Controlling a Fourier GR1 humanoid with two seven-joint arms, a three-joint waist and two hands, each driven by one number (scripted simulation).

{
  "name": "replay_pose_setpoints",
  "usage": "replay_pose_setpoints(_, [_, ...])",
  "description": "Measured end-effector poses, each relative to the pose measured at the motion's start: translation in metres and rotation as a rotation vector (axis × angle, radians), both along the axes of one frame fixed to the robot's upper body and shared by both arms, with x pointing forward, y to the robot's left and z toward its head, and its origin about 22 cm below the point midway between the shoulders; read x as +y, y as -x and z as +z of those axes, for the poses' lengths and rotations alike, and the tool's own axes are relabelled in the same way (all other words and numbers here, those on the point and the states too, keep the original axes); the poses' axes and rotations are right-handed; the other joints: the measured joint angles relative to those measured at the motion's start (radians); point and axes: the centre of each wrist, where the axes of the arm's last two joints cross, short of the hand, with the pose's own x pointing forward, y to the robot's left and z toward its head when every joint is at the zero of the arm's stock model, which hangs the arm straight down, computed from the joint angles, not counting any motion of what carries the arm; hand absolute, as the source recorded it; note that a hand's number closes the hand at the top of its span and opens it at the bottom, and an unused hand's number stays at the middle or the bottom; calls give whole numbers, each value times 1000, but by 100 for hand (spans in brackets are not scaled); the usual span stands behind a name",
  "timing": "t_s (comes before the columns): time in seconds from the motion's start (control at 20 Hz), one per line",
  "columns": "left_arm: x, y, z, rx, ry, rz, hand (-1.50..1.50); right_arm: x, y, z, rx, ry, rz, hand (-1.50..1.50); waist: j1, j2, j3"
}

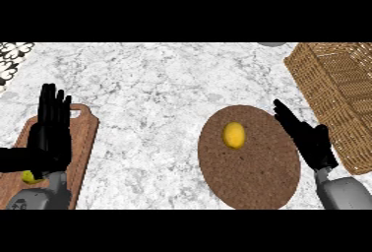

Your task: Pick the lemon from the placemat and place it in the basket

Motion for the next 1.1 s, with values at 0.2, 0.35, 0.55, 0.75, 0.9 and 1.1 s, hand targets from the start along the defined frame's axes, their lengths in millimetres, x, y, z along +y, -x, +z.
replay_pose_setpoints(0.2, [10, 2, -9, 94, -98, -51, 0, -1, -4, -2, -148, -180, -38, 150, -8, 7, 11])
replay_pose_setpoints(0.35, [18, 5, -20, 210, -192, -107, 0, 8, -15, 16, -383, -344, -35, 150, -30, 10, 20])
replay_pose_setpoints(0.55, [23, 4, -26, 323, -256, -183, 0, 52, -18, 32, -728, -502, 22, -150, -34, 9, 19])
replay_pose_setpoints(0.75, [24, -5, -25, 384, -299, -223, 0, 85, -5, 25, -904, -438, -115, -150, -30, 7, 14])
replay_pose_setpoints(0.9, [26, -11, -22, 409, -309, -230, 0, 80, 1, 26, -893, -246, -217, -150, -37, 3, 10])
replay_pose_setpoints(1.1, [31, -14, -22, 431, -315, -225, 0, 42, 14, 20, -795, 81, -259, -150, -50, -2, 5])
